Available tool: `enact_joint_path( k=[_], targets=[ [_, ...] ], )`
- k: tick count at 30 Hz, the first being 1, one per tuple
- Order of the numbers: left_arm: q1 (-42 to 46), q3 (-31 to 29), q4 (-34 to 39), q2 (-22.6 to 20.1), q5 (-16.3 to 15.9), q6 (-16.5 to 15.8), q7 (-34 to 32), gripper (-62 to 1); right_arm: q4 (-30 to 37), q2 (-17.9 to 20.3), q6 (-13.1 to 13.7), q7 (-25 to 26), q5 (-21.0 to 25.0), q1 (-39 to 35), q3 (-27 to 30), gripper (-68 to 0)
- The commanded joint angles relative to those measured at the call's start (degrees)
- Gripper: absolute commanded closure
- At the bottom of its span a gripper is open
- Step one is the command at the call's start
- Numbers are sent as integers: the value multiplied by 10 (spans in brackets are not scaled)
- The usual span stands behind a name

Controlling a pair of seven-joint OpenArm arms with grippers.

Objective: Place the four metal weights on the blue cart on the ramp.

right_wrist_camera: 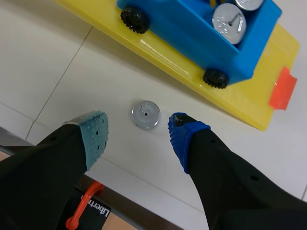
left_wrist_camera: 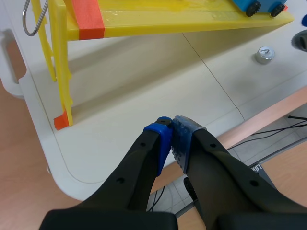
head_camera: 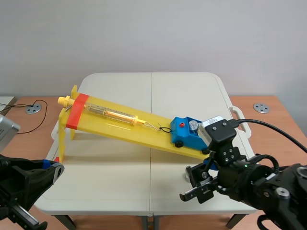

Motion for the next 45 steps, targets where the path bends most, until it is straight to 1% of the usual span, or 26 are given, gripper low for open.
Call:
enact_joint_path(
  k=[1, 6, 9, 16, 23, 30, 32, 35, 36, 38, 40, 42, 45],
  targets=[
    [-11, -9, 40, 5, -40, -15, -48, -38, 31, 4, -26, 84, 9, 50, -2, -295],
    [-11, -9, 40, 5, -40, -15, -48, -38, -15, -6, -56, 98, -15, 73, -29, -295],
    [-11, -9, 40, 5, -40, -15, -48, -38, -40, -13, -68, 105, -23, 87, -38, -294],
    [-11, -9, 40, 5, -40, -15, -48, -38, -98, -29, -72, 122, -29, 118, -53, -287],
    [-11, -9, 40, 5, -40, -15, -48, -38, -124, -31, -72, 123, -31, 127, -61, -227],
    [-11, -9, 40, 5, -40, -15, -49, -38, -150, -30, -74, 112, -38, 127, -61, -155],
    [-11, -9, 40, 5, -40, -15, -48, -38, -150, -28, -74, 106, -38, 127, -61, -112],
    [-11, -9, 40, 5, -40, -15, -49, -38, -150, -28, -74, 104, -40, 127, -61, -17],
    [-11, -9, 40, 5, -40, -15, -49, -38, -150, -28, -74, 104, -40, 127, -61, -6],
    [-11, -9, 40, 5, -40, -15, -49, -38, -146, -26, -73, 104, -39, 127, -61, -6],
    [-11, -9, 40, 5, -40, -15, -49, -38, -131, -21, -69, 92, -31, 125, -61, -7],
    [-11, -9, 40, 5, -40, -15, -49, -38, -99, -11, -67, 79, -11, 115, -60, -6],
    [-11, -9, 40, 5, -40, -15, -49, -38, -30, 15, -67, 66, 11, 87, -60, -6]
  ],
)
